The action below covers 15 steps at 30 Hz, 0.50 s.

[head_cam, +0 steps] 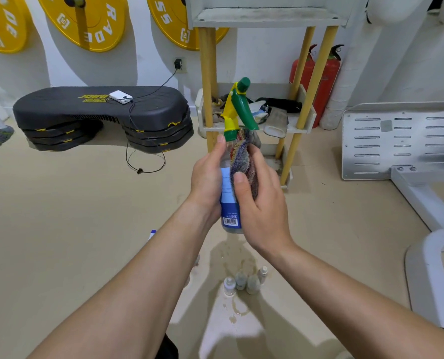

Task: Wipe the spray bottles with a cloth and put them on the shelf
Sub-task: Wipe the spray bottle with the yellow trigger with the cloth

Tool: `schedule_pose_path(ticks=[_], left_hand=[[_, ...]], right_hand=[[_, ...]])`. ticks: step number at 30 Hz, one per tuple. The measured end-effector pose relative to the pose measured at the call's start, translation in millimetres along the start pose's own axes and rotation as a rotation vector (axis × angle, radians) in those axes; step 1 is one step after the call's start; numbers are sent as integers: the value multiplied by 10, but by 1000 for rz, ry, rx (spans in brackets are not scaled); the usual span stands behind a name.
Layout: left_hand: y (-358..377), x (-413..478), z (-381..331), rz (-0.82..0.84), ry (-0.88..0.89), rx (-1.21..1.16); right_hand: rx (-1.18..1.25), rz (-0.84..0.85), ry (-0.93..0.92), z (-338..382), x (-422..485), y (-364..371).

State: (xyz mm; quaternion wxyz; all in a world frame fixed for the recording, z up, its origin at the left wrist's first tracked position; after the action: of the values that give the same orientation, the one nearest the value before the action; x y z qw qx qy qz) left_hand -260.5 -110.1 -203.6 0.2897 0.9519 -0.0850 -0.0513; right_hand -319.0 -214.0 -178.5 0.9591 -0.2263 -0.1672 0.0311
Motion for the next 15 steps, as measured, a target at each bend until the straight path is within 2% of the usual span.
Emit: schedule_pose_path(ticks=[2,6,11,15], left_hand=[[18,6,-17,20,4,32],[31,-22,-8,-1,-8,62],[-16,-16,-3,-71,27,31],[-161,-148,-153,-381,157,310]], right_hand=[[194,-20,81,-95,50,-29],[598,67,357,-342,113,83],[476,-1,306,-214,83,-1],[364,-70,228,-131,60,-59]])
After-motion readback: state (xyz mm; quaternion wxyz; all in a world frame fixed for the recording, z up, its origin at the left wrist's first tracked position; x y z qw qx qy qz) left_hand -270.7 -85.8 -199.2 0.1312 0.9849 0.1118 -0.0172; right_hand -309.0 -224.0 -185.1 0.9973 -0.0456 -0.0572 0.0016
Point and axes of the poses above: each hand's wrist, its own x-axis towards the middle knuckle, its own y-axis out of the palm, z = x × y, the point moved 8 cm from there along x, towards the middle knuckle, and after that the axes turned 13 degrees about z, right-handed, at the moved point
